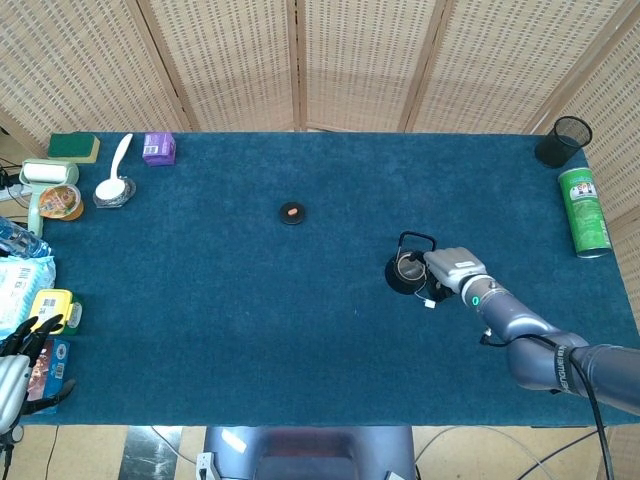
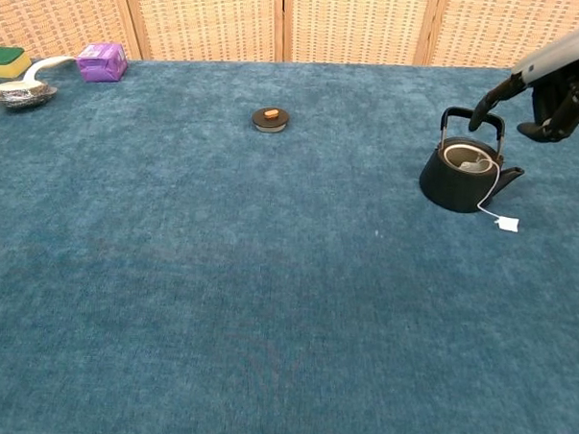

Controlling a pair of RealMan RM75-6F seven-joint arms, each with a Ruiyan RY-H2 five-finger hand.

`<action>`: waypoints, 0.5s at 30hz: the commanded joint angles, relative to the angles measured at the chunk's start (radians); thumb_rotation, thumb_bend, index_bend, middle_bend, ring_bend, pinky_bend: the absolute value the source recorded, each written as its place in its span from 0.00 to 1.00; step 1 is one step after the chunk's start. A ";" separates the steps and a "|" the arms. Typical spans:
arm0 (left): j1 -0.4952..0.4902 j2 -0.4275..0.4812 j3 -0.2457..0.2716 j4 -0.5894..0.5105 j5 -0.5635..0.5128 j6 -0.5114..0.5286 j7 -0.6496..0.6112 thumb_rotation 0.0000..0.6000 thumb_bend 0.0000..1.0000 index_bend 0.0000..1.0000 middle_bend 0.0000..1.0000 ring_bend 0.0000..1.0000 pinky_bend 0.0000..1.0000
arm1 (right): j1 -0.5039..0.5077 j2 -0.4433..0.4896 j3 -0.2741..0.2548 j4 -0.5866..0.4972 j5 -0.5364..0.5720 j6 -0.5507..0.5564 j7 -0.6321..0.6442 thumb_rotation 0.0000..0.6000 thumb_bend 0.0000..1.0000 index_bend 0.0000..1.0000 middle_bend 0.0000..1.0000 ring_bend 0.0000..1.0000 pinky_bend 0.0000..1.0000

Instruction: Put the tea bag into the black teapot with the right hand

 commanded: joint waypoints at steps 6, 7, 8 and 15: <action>-0.001 -0.001 0.002 -0.007 0.007 0.001 0.006 1.00 0.28 0.08 0.19 0.03 0.12 | -0.192 0.074 0.088 -0.119 -0.184 0.231 0.074 1.00 0.73 0.13 1.00 1.00 1.00; -0.001 -0.001 0.002 -0.008 0.008 0.001 0.007 1.00 0.28 0.08 0.19 0.03 0.12 | -0.218 0.073 0.098 -0.123 -0.209 0.267 0.079 1.00 0.73 0.13 1.00 1.00 1.00; -0.003 -0.001 0.002 -0.010 0.011 0.001 0.010 1.00 0.28 0.08 0.19 0.03 0.12 | -0.252 0.070 0.103 -0.127 -0.241 0.330 0.074 1.00 0.72 0.13 1.00 1.00 1.00; -0.008 0.003 0.001 -0.021 0.018 0.000 0.021 1.00 0.28 0.08 0.19 0.03 0.12 | -0.449 -0.005 0.133 -0.117 -0.389 0.649 0.007 1.00 0.70 0.12 0.90 1.00 1.00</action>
